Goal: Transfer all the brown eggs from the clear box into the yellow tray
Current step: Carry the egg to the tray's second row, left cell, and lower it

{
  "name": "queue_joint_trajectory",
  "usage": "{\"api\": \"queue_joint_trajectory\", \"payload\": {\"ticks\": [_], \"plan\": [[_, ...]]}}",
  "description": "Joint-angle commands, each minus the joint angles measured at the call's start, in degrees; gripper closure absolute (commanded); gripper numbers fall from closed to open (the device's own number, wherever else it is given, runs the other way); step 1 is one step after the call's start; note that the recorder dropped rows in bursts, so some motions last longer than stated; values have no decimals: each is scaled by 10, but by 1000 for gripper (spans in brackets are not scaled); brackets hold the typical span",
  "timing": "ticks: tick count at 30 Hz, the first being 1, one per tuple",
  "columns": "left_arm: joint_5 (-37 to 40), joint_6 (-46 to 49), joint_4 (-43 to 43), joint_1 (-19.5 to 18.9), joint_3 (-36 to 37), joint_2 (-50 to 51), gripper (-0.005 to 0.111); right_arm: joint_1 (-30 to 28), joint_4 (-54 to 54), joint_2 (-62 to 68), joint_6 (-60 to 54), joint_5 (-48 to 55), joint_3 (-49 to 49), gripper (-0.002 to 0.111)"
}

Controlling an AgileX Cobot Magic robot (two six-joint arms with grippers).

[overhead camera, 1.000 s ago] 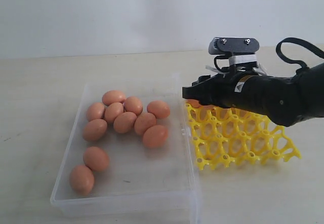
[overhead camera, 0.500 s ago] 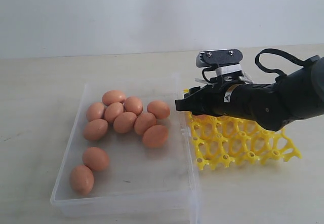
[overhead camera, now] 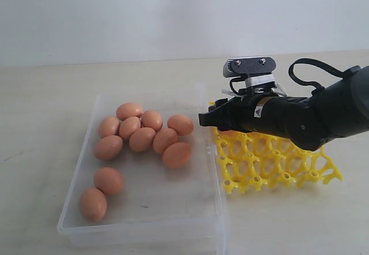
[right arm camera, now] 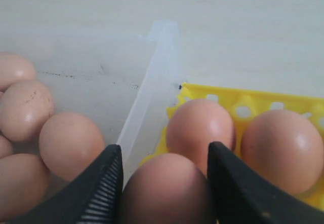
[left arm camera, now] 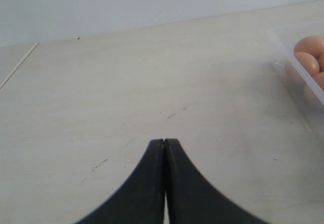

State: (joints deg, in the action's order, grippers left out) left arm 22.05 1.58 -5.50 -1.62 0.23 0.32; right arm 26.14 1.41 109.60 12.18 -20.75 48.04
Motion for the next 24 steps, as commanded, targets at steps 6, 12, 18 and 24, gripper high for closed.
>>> {"api": "queue_joint_trajectory", "payload": {"ticks": [6, 12, 18, 24], "plan": [[-4, -3, 1, -1, -2, -3, 107, -1, 7, 2, -4, -6, 3, 72], [-4, -3, 1, -1, -2, -3, 107, -3, 7, 2, -6, -10, 4, 70], [-4, -3, 1, -1, -2, -3, 107, -9, 7, 2, -11, -10, 4, 70], [-4, -3, 1, -1, -2, -3, 107, -13, 7, 2, -17, -10, 4, 63]]}}
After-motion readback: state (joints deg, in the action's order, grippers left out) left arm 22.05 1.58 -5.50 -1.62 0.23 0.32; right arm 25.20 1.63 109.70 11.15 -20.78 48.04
